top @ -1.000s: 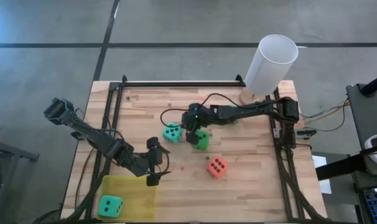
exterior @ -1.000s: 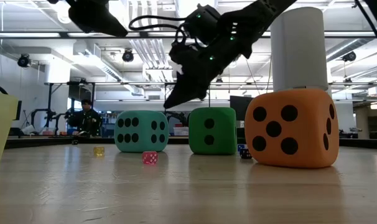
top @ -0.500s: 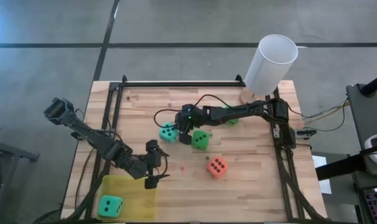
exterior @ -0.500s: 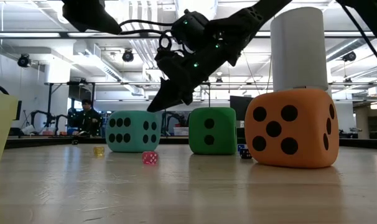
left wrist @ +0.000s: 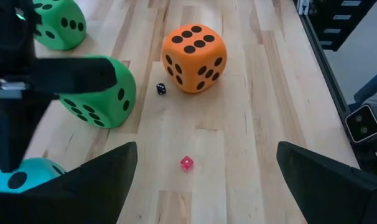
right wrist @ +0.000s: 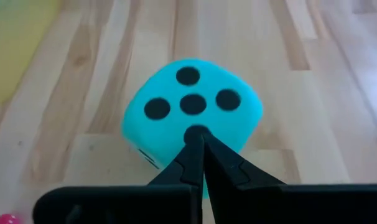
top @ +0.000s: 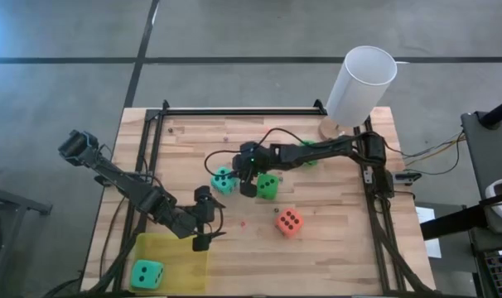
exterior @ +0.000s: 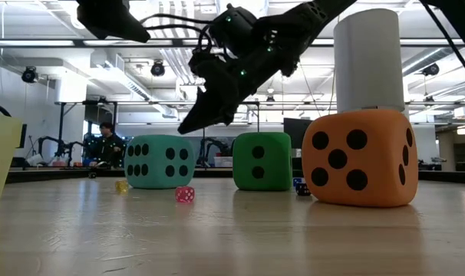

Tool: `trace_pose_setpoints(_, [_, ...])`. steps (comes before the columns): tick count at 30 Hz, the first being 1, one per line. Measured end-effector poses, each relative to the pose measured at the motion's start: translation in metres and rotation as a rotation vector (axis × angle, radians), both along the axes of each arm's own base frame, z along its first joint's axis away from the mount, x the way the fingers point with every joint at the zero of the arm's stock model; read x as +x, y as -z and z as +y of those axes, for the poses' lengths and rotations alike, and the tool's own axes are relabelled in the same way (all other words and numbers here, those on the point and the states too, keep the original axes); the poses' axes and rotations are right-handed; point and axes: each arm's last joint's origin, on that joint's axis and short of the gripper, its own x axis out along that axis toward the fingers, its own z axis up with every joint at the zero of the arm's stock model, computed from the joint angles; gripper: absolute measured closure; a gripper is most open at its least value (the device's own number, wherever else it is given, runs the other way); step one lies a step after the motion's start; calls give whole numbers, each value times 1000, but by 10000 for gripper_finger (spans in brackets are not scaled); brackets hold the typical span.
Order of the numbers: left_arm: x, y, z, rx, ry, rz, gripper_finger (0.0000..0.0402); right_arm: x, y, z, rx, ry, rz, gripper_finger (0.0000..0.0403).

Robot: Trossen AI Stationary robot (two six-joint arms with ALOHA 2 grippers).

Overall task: Pick & Place Dice
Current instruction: Put the large blue dice into the yellow bin

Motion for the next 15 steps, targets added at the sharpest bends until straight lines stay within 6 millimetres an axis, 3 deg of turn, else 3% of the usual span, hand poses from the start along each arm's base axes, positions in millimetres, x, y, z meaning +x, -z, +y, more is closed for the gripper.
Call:
trace_pose_setpoints(6, [0,0,0,0,0,1,15,-3,-11,-5,-23,39,-25,394])
trace_pose_setpoints(15, [0,0,0,1,0,1,12,-4,5,-13,-61,114,21,394])
